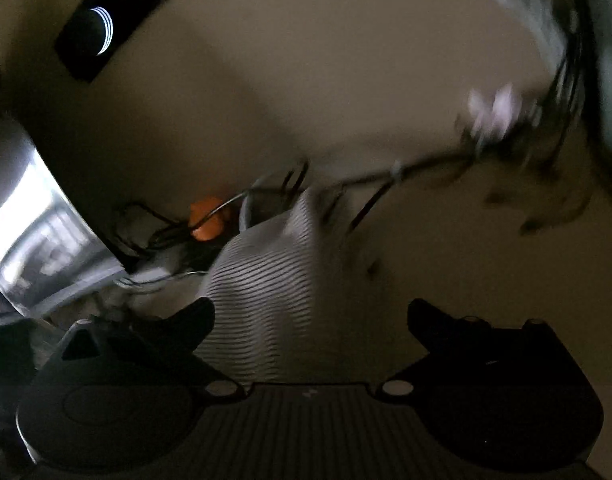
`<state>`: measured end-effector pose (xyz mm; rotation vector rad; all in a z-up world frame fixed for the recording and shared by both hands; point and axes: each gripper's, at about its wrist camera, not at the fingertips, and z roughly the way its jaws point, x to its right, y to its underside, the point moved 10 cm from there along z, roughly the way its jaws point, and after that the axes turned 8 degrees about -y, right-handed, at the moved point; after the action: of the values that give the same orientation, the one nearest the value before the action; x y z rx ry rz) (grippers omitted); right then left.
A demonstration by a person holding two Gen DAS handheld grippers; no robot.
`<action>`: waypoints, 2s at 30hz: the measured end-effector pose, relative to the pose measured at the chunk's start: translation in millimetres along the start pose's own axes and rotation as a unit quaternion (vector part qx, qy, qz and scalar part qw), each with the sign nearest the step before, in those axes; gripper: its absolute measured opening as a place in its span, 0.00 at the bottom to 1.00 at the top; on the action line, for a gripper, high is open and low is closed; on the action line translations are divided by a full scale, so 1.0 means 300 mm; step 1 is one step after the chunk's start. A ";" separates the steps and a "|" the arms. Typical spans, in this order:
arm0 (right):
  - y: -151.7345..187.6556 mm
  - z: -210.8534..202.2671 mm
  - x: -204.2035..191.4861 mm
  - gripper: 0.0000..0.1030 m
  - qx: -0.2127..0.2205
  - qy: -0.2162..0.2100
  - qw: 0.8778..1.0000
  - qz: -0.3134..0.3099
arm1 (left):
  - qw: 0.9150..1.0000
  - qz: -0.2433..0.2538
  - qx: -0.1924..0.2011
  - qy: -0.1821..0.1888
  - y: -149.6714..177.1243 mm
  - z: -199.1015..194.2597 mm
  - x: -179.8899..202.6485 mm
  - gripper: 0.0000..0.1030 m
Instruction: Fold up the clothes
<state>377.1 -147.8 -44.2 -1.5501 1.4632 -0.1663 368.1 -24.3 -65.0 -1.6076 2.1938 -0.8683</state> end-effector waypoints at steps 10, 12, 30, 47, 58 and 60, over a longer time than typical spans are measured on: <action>0.147 0.045 -0.005 1.00 -0.055 0.096 0.984 -0.140 | 0.993 0.054 -0.008 -0.102 0.089 0.004 -0.075 0.99; 0.142 0.023 -0.035 1.00 -0.049 0.096 0.980 -0.167 | 0.994 0.049 0.000 -0.097 0.090 -0.024 -0.073 0.98; 0.184 -0.018 -0.078 1.00 -0.071 0.060 0.970 -0.225 | 0.984 0.017 0.015 -0.175 0.094 -0.048 -0.086 0.98; 0.162 -0.067 -0.008 1.00 -0.039 0.051 0.990 -0.129 | 0.947 -0.139 0.101 -0.273 0.348 -0.357 0.028 1.00; 0.585 -0.400 -0.156 1.00 0.034 0.096 0.990 -0.095 | 0.952 -0.074 0.159 -0.249 0.481 -0.454 0.100 1.00; 0.612 -0.415 -0.161 1.00 0.023 0.121 0.987 -0.100 | 0.957 -0.063 0.151 -0.239 0.500 -0.459 0.106 1.00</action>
<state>153.4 -140.2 -82.1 -1.6825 1.4743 -0.5203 167.0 16.9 -46.8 -1.6113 1.5621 -0.7099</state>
